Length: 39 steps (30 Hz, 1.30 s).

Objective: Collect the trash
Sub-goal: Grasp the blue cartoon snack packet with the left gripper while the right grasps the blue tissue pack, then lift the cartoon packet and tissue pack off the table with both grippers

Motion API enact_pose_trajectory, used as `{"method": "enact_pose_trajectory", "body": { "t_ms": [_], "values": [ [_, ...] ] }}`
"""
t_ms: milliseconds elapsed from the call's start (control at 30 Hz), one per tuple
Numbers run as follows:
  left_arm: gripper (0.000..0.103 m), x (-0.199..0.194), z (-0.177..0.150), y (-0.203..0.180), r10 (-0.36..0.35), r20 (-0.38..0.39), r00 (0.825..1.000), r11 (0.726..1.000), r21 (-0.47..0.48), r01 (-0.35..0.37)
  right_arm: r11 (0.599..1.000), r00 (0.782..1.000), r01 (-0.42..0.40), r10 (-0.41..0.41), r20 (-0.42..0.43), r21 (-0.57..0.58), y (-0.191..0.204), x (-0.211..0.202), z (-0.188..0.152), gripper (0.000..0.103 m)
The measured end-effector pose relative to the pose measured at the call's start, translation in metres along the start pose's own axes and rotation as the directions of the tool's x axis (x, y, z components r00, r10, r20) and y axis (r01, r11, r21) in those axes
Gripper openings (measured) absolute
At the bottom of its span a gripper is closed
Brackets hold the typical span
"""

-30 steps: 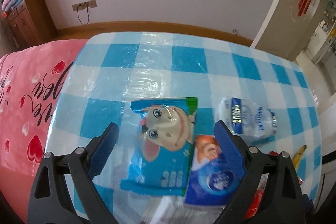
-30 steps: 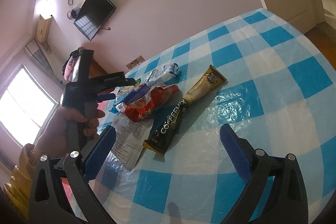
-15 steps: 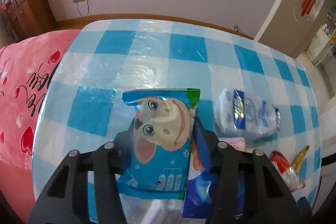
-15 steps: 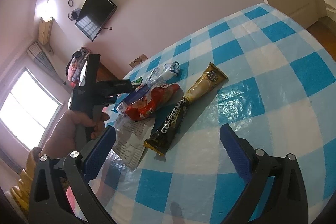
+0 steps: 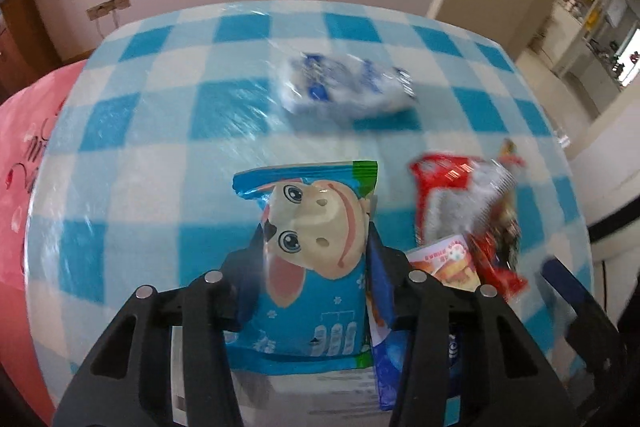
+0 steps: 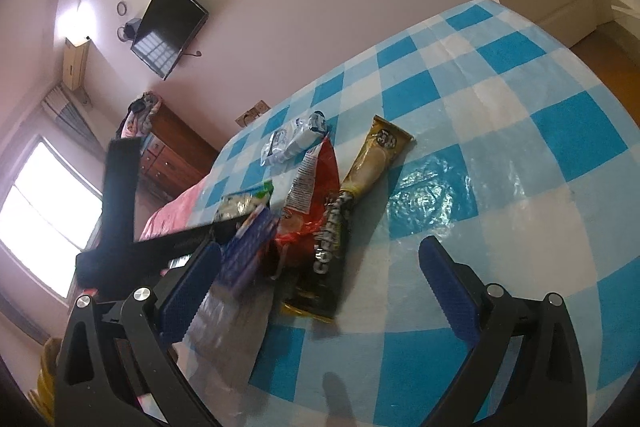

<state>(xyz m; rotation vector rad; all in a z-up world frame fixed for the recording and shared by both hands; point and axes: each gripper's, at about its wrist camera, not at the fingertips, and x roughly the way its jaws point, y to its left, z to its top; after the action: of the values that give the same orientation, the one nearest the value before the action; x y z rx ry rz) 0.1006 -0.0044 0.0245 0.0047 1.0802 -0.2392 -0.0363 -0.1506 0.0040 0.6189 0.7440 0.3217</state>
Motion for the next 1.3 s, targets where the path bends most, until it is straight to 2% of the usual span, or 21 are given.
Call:
{"method": "enact_pose_trajectory", "body": {
  "t_ms": [200, 500, 633, 800, 1033, 1167, 1300],
  "values": [
    [0.046, -0.014, -0.029, -0.011, -0.05, -0.007, 0.999, 0.999, -0.007, 0.05, 1.0, 1.0, 0.021, -0.021, -0.009, -0.016, 0.001, 0.001, -0.002, 0.098],
    [0.042, -0.022, -0.036, 0.004, -0.067, 0.038, 0.997, 0.994, -0.084, 0.07, 0.999, 0.999, 0.034, -0.034, -0.004, -0.005, -0.005, -0.001, -0.001, 0.097],
    [0.041, -0.029, -0.038, 0.012, -0.081, 0.067, 0.995, 0.99, -0.115, 0.088, 0.999, 0.999, 0.04, -0.04, -0.001, 0.013, -0.008, 0.0, 0.001, 0.083],
    [0.041, -0.039, -0.04, 0.02, -0.095, 0.095, 0.991, 0.984, -0.144, 0.108, 0.999, 1.0, 0.02, -0.021, 0.009, 0.036, -0.013, -0.004, 0.001, 0.081],
    [0.041, -0.062, -0.046, 0.034, -0.11, 0.148, 0.983, 0.975, -0.177, 0.136, 0.994, 0.999, -0.035, 0.033, -0.02, -0.101, 0.019, -0.002, -0.01, 0.081],
    [0.041, -0.075, -0.051, 0.044, -0.115, 0.17, 0.979, 0.97, -0.191, 0.147, 0.971, 0.999, -0.018, 0.009, -0.04, -0.24, 0.048, 0.001, -0.023, 0.081],
    [0.041, -0.085, -0.059, 0.054, -0.12, 0.187, 0.975, 0.965, -0.208, 0.158, 0.946, 0.996, 0.006, -0.034, -0.081, -0.324, 0.067, 0.011, -0.038, 0.081]
  ]
}}
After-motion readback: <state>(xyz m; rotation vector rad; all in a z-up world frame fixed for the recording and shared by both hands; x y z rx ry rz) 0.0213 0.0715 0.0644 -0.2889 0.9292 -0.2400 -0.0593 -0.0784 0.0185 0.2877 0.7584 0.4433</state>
